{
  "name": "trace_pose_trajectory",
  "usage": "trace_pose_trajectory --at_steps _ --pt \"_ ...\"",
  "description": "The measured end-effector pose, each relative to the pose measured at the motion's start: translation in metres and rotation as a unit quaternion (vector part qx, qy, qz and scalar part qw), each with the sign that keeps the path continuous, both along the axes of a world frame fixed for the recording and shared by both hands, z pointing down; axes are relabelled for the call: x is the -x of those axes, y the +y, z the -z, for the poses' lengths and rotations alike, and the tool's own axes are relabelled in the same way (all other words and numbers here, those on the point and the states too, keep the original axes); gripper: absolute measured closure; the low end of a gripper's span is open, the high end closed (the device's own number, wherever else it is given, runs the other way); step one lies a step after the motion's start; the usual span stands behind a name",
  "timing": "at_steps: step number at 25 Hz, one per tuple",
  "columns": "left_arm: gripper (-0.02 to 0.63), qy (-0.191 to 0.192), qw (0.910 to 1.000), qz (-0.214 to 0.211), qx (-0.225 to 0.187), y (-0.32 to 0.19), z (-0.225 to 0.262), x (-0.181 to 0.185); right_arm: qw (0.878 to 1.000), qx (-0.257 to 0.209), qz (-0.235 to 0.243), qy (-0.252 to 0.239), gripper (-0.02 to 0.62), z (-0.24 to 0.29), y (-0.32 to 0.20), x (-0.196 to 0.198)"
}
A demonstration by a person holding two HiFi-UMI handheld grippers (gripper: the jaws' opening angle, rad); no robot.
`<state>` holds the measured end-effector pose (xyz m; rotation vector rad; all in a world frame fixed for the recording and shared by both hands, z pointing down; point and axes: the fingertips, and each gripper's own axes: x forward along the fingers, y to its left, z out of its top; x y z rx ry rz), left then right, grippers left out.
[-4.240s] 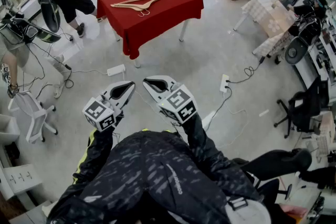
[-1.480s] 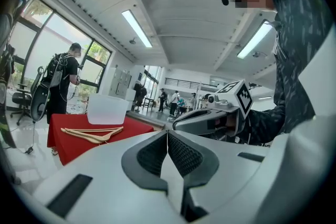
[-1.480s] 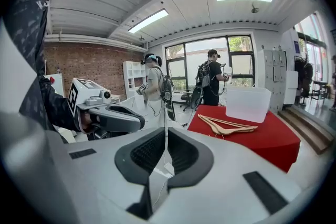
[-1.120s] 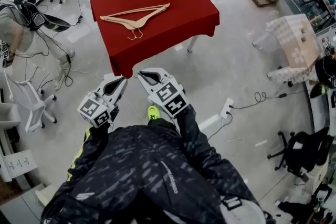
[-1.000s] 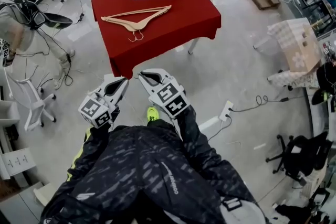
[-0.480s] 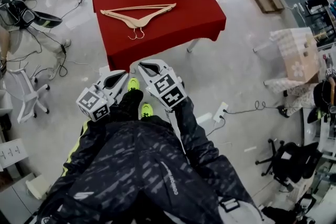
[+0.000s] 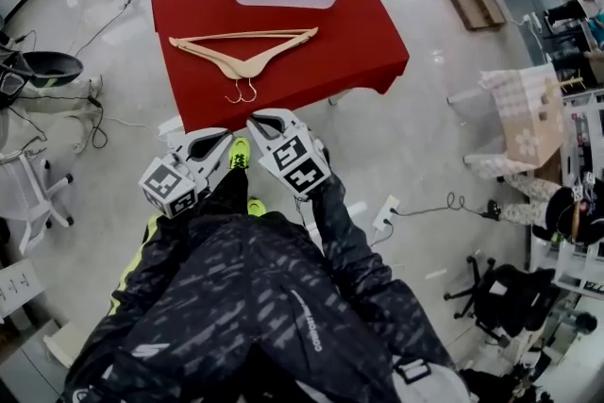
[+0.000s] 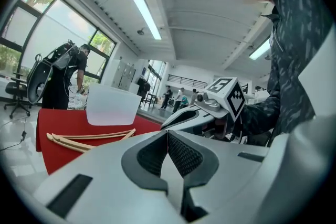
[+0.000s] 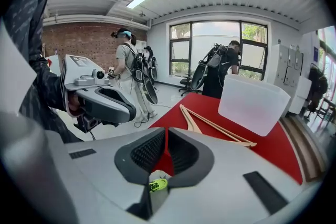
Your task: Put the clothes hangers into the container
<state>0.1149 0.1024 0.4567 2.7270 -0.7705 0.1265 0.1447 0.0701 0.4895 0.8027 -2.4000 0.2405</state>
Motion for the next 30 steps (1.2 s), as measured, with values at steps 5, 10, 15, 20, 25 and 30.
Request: trace_pose_trajectory --at_steps 5,10,15,20,25,30 --pt "0.594 0.006 0.9996 0.005 0.028 -0.061 -0.015 0.02 0.999 0.03 0.009 0.015 0.575 -0.023 -0.057 0.02" --pt "0.594 -0.005 0.9994 0.003 0.034 -0.106 -0.035 0.04 0.998 0.051 0.023 0.039 0.534 -0.048 -0.102 0.038" --pt "0.594 0.002 0.9984 0.005 0.056 -0.145 -0.042 0.048 0.994 0.076 0.044 0.072 0.474 -0.074 -0.137 0.05" --pt "0.594 -0.004 0.9977 -0.001 0.068 -0.163 -0.068 0.053 0.989 0.097 0.058 0.092 0.436 -0.105 -0.16 0.056" --pt "0.594 -0.002 0.9969 -0.001 0.079 -0.17 -0.084 0.062 0.985 0.122 0.061 0.109 0.413 -0.13 -0.171 0.065" --pt "0.594 0.001 0.9964 0.001 0.084 -0.174 -0.098 0.073 0.977 0.12 0.081 0.155 0.38 -0.159 -0.181 0.071"
